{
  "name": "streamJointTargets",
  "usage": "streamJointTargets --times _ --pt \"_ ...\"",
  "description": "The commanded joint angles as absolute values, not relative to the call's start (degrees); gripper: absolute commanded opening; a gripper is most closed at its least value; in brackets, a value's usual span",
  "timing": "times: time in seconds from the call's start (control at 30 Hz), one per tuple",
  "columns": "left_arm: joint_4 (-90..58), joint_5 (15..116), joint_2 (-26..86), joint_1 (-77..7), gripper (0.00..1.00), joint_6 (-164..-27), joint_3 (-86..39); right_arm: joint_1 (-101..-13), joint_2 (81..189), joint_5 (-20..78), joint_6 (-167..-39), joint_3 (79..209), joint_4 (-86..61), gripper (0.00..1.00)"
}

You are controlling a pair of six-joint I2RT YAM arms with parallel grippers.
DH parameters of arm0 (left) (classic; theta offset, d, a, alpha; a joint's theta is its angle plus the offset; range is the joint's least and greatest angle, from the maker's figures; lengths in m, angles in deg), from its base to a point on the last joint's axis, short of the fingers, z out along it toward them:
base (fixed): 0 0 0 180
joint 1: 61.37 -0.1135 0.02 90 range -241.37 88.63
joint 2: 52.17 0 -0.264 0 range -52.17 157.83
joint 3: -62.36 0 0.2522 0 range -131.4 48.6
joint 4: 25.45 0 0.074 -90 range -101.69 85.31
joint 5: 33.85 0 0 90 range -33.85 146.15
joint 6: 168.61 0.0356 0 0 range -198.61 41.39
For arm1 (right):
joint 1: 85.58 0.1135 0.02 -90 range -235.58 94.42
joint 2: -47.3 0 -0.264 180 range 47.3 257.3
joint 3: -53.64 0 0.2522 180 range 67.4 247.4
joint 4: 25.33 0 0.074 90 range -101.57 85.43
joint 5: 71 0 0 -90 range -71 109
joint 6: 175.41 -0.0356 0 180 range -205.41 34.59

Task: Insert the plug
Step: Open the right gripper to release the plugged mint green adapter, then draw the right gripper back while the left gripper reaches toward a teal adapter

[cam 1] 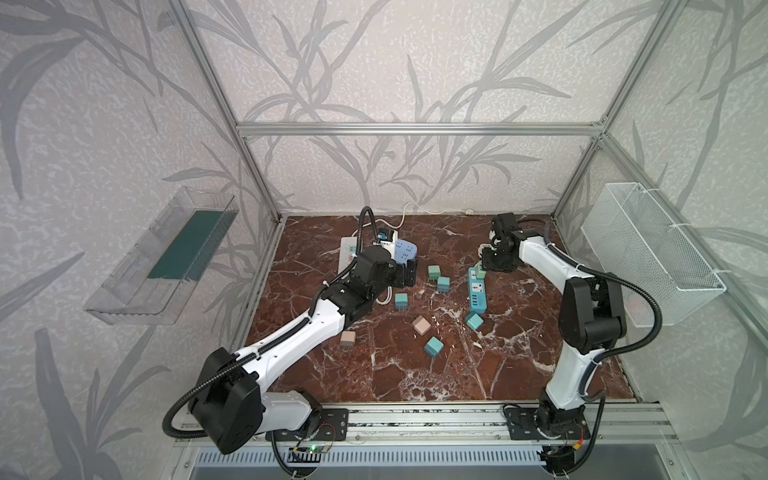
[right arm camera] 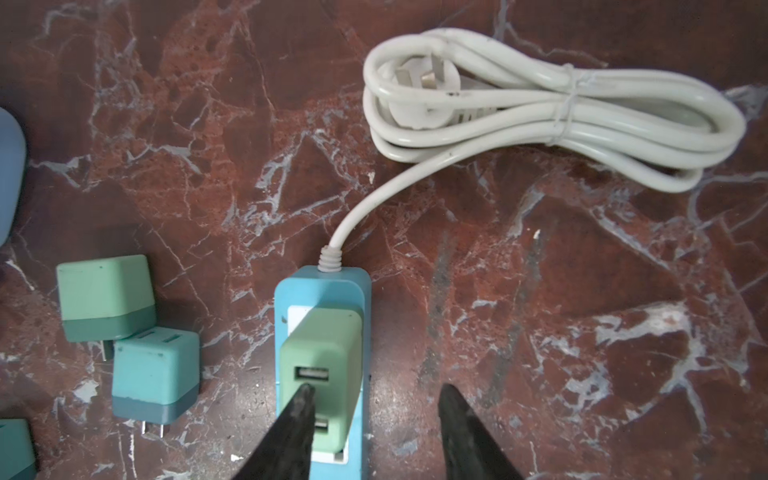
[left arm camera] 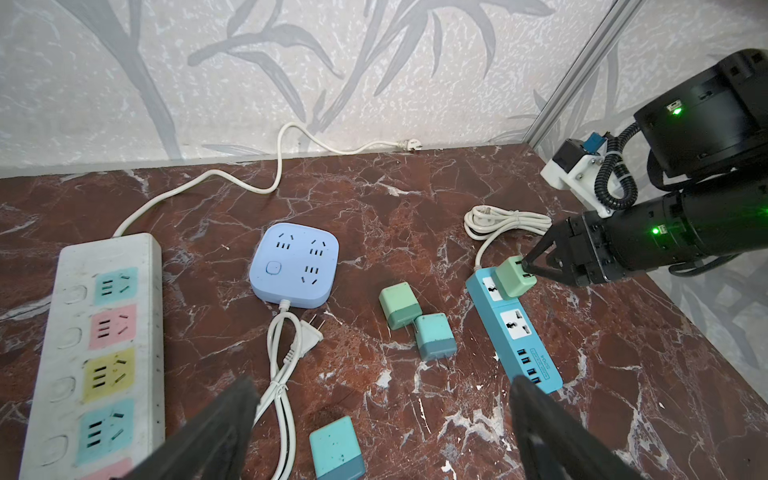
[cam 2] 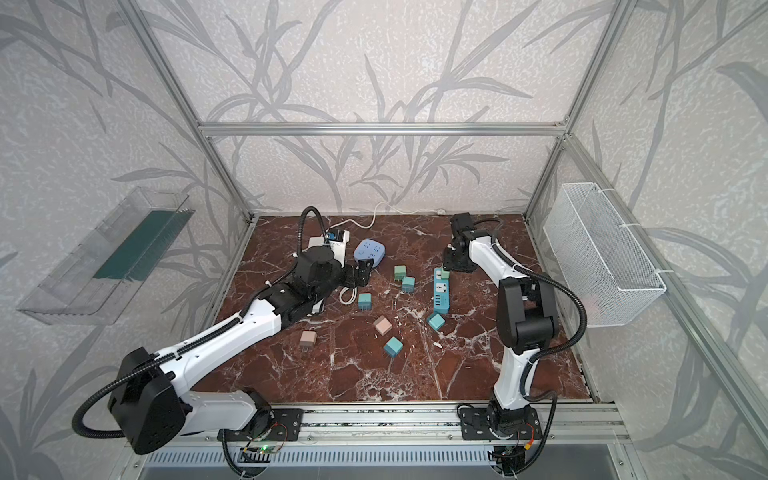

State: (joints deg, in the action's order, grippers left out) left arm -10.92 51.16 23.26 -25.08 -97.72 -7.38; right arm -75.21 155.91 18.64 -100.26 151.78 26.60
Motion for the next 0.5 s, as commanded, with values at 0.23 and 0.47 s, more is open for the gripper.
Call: streamJointTargets --times 0.23,0.47 --pt "-11.64 50.61 23.67 -25.26 0.95 -98.73 -7.06 -75.65 155.11 18.7 -99.67 150.62 29.46 0.47" --pt "-12.03 47.8 23.8 -25.29 0.9 -101.25 -6.61 -73.89 143.64 19.0 -101.57 150.27 30.71 0.57"
